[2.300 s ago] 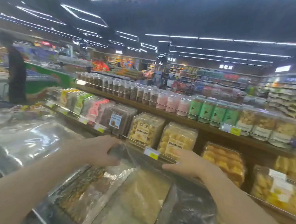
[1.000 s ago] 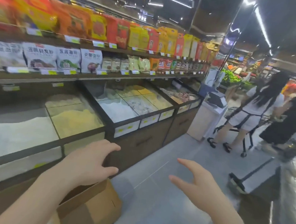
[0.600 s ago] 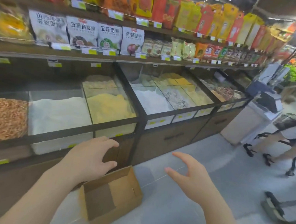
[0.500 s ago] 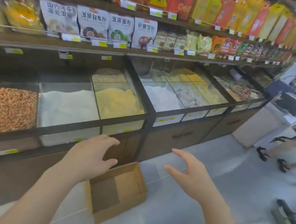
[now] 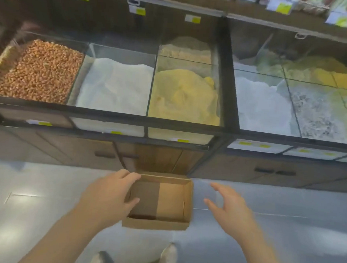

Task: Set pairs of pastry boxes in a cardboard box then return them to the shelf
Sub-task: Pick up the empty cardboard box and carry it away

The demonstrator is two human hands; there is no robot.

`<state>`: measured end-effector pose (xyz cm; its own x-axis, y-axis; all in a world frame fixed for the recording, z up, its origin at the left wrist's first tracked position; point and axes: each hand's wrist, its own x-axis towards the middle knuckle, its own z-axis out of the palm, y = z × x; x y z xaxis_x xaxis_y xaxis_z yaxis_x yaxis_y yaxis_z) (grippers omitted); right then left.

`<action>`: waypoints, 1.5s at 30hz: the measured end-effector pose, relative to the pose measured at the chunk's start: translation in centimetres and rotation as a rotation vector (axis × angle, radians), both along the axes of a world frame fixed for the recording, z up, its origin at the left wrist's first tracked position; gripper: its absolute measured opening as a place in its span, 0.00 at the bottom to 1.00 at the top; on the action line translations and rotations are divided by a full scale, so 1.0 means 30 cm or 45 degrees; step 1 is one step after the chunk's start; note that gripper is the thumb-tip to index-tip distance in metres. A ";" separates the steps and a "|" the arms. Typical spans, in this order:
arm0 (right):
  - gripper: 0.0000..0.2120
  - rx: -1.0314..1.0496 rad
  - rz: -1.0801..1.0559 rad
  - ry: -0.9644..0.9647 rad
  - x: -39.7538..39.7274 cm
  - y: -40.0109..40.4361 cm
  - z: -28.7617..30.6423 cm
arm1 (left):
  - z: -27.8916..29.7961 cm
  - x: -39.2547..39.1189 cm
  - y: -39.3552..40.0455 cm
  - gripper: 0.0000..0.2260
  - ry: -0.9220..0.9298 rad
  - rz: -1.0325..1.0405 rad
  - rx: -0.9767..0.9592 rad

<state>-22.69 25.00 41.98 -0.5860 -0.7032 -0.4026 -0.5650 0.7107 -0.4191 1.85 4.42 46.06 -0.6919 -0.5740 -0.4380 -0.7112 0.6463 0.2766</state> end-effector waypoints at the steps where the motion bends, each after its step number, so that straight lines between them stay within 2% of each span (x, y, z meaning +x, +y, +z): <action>1: 0.27 0.040 0.010 -0.001 -0.030 -0.007 -0.086 | -0.065 -0.028 0.006 0.26 0.007 0.028 0.008; 6: 0.33 0.201 -0.037 -0.086 -0.148 -0.031 -0.539 | -0.478 -0.136 -0.006 0.31 -0.033 0.174 0.106; 14: 0.33 0.231 -0.215 -0.113 -0.205 -0.099 -1.401 | -1.378 -0.178 -0.029 0.32 -0.050 0.212 0.093; 19: 0.34 0.320 -0.121 -0.065 -0.168 -0.046 -1.853 | -1.929 -0.048 0.003 0.31 0.053 0.316 -0.039; 23: 0.38 0.338 -0.145 0.044 -0.159 -0.008 -2.078 | -2.244 0.100 0.006 0.35 0.061 0.294 -0.132; 27: 0.43 0.328 -0.298 -0.007 -0.126 -0.012 -2.202 | -2.398 0.175 -0.017 0.37 0.073 0.538 -0.033; 30: 0.46 0.410 -0.361 0.100 -0.111 -0.015 -2.243 | -2.453 0.209 -0.016 0.38 0.096 0.505 0.023; 33: 0.44 0.353 -0.373 0.155 -0.104 -0.002 -2.259 | -2.485 0.226 -0.035 0.40 0.098 0.510 0.030; 41: 0.41 0.252 -0.448 0.052 -0.073 0.007 -2.223 | -2.473 0.237 -0.042 0.42 0.152 0.621 0.095; 45: 0.41 0.201 -0.397 0.006 -0.028 0.004 -2.109 | -2.365 0.290 -0.034 0.41 0.167 0.721 0.154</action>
